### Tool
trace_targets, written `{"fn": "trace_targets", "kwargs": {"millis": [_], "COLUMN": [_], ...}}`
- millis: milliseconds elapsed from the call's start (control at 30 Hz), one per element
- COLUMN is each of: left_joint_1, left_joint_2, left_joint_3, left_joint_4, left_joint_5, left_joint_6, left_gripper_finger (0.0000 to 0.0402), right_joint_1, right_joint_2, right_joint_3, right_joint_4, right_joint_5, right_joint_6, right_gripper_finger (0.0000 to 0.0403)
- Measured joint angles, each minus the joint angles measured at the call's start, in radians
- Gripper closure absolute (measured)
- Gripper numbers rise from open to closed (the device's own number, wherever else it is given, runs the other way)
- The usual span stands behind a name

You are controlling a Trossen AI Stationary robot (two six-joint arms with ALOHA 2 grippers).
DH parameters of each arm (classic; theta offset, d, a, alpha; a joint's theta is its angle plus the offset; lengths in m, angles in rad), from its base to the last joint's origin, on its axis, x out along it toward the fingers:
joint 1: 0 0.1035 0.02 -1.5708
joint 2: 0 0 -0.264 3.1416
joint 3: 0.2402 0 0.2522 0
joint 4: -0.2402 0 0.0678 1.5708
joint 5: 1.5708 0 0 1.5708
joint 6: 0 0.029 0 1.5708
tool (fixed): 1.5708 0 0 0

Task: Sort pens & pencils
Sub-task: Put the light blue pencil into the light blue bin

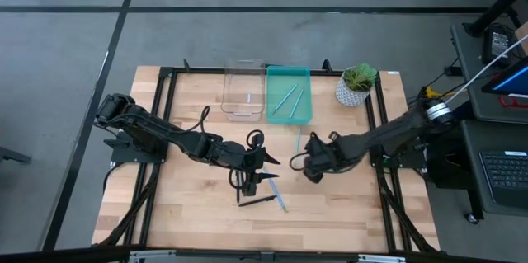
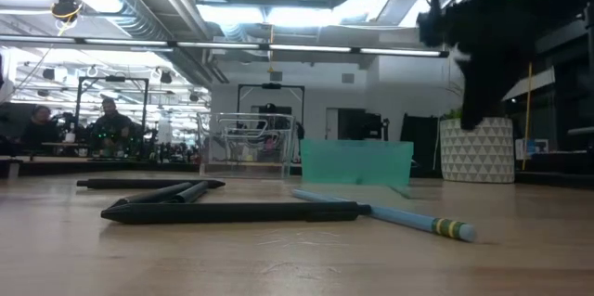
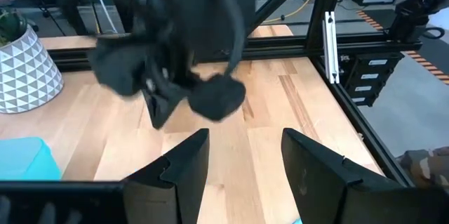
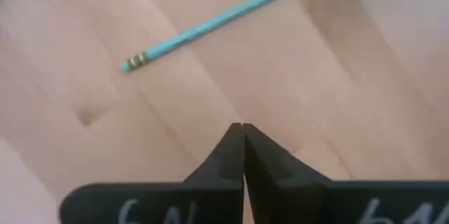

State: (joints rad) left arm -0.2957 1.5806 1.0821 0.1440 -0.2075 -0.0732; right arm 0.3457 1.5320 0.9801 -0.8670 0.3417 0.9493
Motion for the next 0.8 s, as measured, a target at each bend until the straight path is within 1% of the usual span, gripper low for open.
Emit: {"fn": "trace_targets", "kwargs": {"millis": [167, 267, 333, 400, 533, 633, 700, 800], "left_joint_1": [0.0, 0.0, 0.0, 0.0, 0.0, 0.001, 0.001, 0.001], "left_joint_2": [0.0, 0.0, 0.0, 0.0, 0.0, 0.0, 0.0, 0.0], "left_joint_3": [0.0, 0.0, 0.0, 0.0, 0.0, 0.0, 0.0, 0.0], "left_joint_4": [0.001, 0.001, 0.001, 0.001, 0.001, 0.001, 0.001, 0.002], "left_joint_5": [0.005, 0.007, 0.007, 0.007, 0.007, 0.007, 0.007, 0.002], "left_joint_6": [-0.001, -0.002, -0.002, -0.002, -0.002, -0.002, -0.002, -0.001], "left_gripper_finger": [0.0228, 0.0228, 0.0228, 0.0228, 0.0228, 0.0228, 0.0228, 0.0228], "right_joint_1": [0.089, 0.109, 0.122, 0.132, 0.121, 0.1, 0.084, 0.054], "right_joint_2": [-0.041, -0.042, -0.041, -0.041, -0.029, 0.001, 0.028, 0.071], "right_joint_3": [-0.018, -0.063, -0.121, -0.201, -0.396, -0.518, -0.563, -0.582], "right_joint_4": [0.003, 0.09, 0.245, 0.466, 0.953, 1.227, 1.333, 1.392], "right_joint_5": [0.111, 0.244, 0.349, 0.434, 0.457, 0.489, 0.521, 0.575], "right_joint_6": [0.094, 0.098, 0.09, 0.036, -0.122, -0.208, -0.247, -0.263], "right_gripper_finger": [0.0399, 0.0399, 0.0399, 0.0399, 0.04, 0.0401, 0.0401, 0.0401]}}
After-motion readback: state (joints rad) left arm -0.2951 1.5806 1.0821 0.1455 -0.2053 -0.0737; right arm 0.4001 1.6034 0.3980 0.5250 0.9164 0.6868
